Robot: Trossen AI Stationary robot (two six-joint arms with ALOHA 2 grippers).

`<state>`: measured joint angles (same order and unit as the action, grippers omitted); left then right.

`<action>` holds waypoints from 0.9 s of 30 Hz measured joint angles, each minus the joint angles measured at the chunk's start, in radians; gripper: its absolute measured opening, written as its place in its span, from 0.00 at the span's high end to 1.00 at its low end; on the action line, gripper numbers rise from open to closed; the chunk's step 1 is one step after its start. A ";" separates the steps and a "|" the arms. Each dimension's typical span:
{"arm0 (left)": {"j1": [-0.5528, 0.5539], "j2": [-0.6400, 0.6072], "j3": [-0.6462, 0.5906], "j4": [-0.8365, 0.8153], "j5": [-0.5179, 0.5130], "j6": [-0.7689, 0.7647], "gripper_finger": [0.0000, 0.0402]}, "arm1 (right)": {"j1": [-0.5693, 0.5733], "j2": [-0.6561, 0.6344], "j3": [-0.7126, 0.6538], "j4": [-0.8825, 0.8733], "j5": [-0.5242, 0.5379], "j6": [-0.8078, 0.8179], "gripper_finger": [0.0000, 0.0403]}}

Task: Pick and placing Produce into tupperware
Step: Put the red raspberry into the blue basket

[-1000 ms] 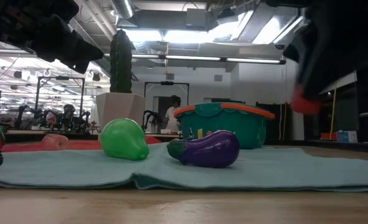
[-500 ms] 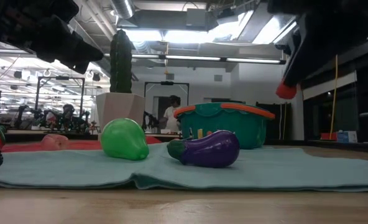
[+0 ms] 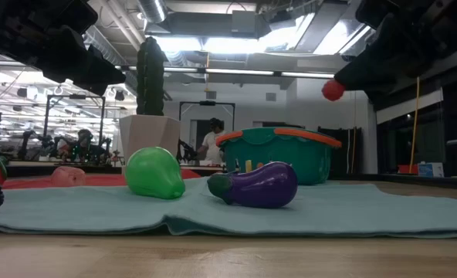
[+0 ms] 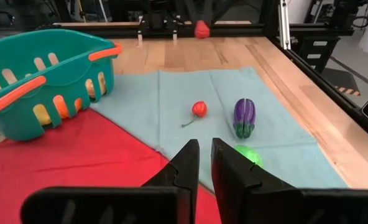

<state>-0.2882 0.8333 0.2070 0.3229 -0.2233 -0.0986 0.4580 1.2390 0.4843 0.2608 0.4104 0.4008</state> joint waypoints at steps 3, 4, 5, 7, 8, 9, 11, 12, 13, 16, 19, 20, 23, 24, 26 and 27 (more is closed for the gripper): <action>0.000 0.000 0.000 0.000 0.000 0.000 0.92 | -0.020 -0.035 -0.086 0.156 -0.001 -0.074 0.87; 0.000 0.000 0.000 0.002 0.000 0.000 0.93 | -0.028 -0.049 -0.119 0.212 -0.001 -0.095 0.89; 0.001 0.000 0.000 0.003 0.000 -0.001 0.94 | -0.034 -0.058 -0.151 0.270 -0.001 -0.109 0.90; 0.002 0.000 0.000 0.001 0.000 -0.001 0.95 | -0.046 -0.062 -0.208 0.392 -0.001 -0.126 0.94; 0.002 0.000 0.000 0.004 0.000 -0.001 0.96 | -0.052 -0.068 -0.239 0.447 -0.004 -0.137 0.97; 0.003 0.000 0.000 0.006 0.000 -0.001 0.96 | -0.058 -0.071 -0.263 0.494 -0.009 -0.143 0.98; 0.005 0.000 0.000 0.005 0.000 -0.003 0.98 | -0.067 -0.072 -0.292 0.561 -0.026 -0.144 0.99; 0.005 0.000 0.000 0.006 -0.001 -0.004 0.98 | -0.071 -0.078 -0.305 0.575 -0.036 -0.144 0.98; 0.005 0.000 0.000 0.007 -0.001 -0.004 0.99 | -0.072 -0.079 -0.310 0.582 -0.045 -0.144 0.97; 0.005 0.000 0.000 0.008 0.000 -0.004 1.00 | -0.072 -0.081 -0.308 0.589 -0.047 -0.147 0.93; 0.005 0.000 0.000 0.008 -0.001 -0.004 0.99 | -0.072 -0.081 -0.294 0.573 -0.047 -0.148 0.92; 0.005 0.000 0.000 0.008 -0.001 -0.004 0.98 | -0.072 -0.081 -0.288 0.572 -0.047 -0.149 0.91; 0.005 0.000 0.000 0.008 -0.001 -0.004 0.96 | -0.072 -0.081 -0.251 0.518 -0.049 -0.152 0.91; 0.005 0.000 0.000 0.007 -0.001 -0.004 0.95 | -0.072 -0.081 -0.232 0.479 -0.049 -0.152 0.91; 0.005 0.000 0.000 0.007 -0.001 -0.004 0.94 | -0.076 -0.081 -0.187 0.383 -0.048 -0.163 0.91; 0.005 0.000 0.000 0.007 -0.001 -0.004 0.93 | -0.080 -0.081 -0.162 0.331 -0.048 -0.168 0.90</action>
<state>-0.2836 0.8333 0.2070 0.3298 -0.2241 -0.1026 0.3784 1.1580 0.3228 0.5918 0.3626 0.2325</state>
